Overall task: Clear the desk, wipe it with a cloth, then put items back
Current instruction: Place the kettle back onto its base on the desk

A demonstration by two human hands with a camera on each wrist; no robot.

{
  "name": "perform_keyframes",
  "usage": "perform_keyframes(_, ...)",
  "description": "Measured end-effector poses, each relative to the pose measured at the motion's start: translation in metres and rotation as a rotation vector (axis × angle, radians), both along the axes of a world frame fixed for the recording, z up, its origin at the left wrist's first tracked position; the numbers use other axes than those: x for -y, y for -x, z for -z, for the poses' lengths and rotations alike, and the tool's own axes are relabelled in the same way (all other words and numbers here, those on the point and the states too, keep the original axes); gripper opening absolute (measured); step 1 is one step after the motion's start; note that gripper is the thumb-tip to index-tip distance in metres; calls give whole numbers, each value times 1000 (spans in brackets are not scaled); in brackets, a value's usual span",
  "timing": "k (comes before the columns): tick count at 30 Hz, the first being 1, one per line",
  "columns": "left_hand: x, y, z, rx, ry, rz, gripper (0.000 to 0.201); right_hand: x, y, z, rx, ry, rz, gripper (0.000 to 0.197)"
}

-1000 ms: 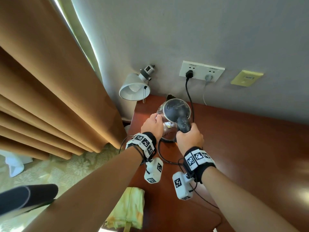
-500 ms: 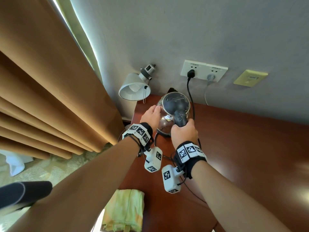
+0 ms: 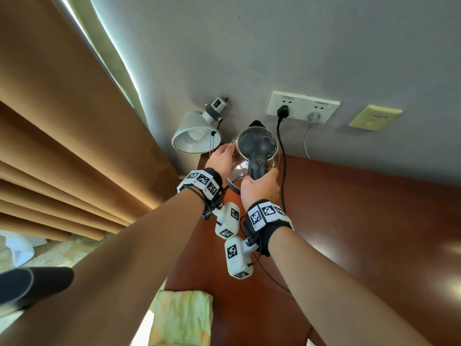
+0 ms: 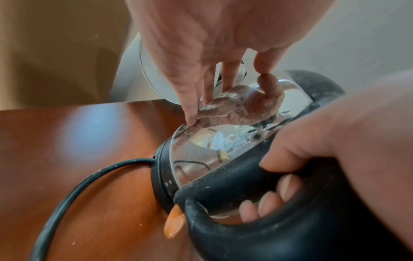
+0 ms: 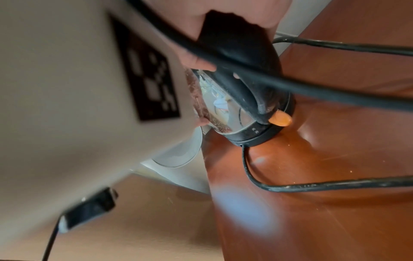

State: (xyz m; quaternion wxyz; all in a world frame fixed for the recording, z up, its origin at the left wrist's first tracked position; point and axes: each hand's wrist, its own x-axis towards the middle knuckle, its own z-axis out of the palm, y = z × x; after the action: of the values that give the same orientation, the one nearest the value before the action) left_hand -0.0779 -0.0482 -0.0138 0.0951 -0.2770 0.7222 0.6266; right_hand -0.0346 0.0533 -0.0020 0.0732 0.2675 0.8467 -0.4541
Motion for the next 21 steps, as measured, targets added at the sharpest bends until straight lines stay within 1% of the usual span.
perform_keyframes(5,1,-4,-6,24,-3,35,44,-2,0,-2,-11,-21,-46,35)
perform_keyframes(8,2,-10,-10,28,6,48,42,-7,0,-3,-4,-46,-110,37)
perform_keyframes(10,2,-19,-13,24,-12,42,45,-12,-2,-5,22,-47,-157,40)
perform_keyframes(13,6,-28,-4,17,79,73,52,-20,-7,-11,41,-29,-219,43)
perform_keyframes(14,8,-31,0,18,122,90,51,-24,-10,-13,38,-30,-249,43)
perform_keyframes(15,9,-35,0,23,159,98,47,-28,-13,-15,30,-33,-281,42)
perform_keyframes(17,8,-48,-9,27,178,104,31,-38,-20,-19,7,-32,-328,35)
perform_keyframes(19,1,-62,-19,21,109,107,17,-50,-26,-22,-39,-42,-330,24)
perform_keyframes(21,-12,-72,-26,20,-9,101,19,-63,-33,-25,-85,-80,-295,15)
